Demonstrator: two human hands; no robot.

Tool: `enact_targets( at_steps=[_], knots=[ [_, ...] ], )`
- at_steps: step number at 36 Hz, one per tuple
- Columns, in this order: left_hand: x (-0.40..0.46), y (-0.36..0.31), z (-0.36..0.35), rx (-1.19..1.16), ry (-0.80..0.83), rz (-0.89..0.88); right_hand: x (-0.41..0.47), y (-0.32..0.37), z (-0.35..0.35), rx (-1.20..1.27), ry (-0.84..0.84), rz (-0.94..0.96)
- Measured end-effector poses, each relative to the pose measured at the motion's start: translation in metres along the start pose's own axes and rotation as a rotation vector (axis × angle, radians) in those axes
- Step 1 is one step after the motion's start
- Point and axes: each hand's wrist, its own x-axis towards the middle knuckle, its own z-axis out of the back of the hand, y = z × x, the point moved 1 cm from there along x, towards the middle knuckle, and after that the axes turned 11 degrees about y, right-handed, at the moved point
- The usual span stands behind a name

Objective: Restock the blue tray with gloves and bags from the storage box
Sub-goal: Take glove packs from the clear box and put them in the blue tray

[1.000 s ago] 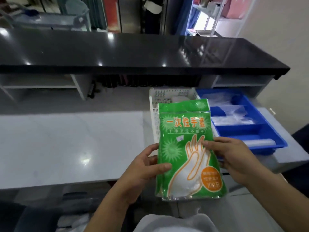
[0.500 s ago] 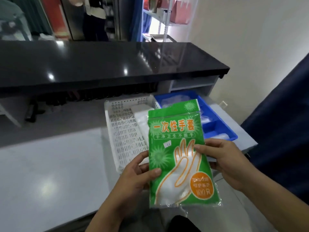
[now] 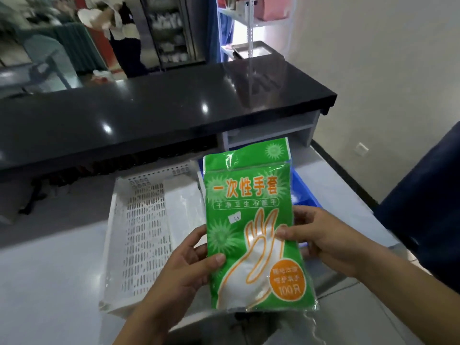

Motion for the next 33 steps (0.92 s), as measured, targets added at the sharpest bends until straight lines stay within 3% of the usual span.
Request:
enact_targets(
  at_steps=[10, 16, 23, 28, 33],
  knots=[
    [0.091, 0.014, -0.064, 0.105, -0.163, -0.027, 0.008, 0.040, 0.102, -0.100, -0.065, 0.125],
    [0.109, -0.002, -0.049, 0.256, -0.432, -0.052, 0.014, 0.064, 0.130, -0.236, -0.185, 0.253],
    [0.129, -0.011, 0.004, 0.847, -0.412, -0.009, 0.003, 0.075, 0.154, -0.442, -0.397, 0.419],
    [0.186, -0.003, 0.023, 1.326, -0.329, 0.118, -0.011, 0.072, 0.152, -0.486, -0.493, 0.412],
    [0.243, 0.000, 0.022, 1.568, -0.231, 0.136, -0.027, 0.068, 0.143, -0.435, -0.543, 0.359]
  ],
)
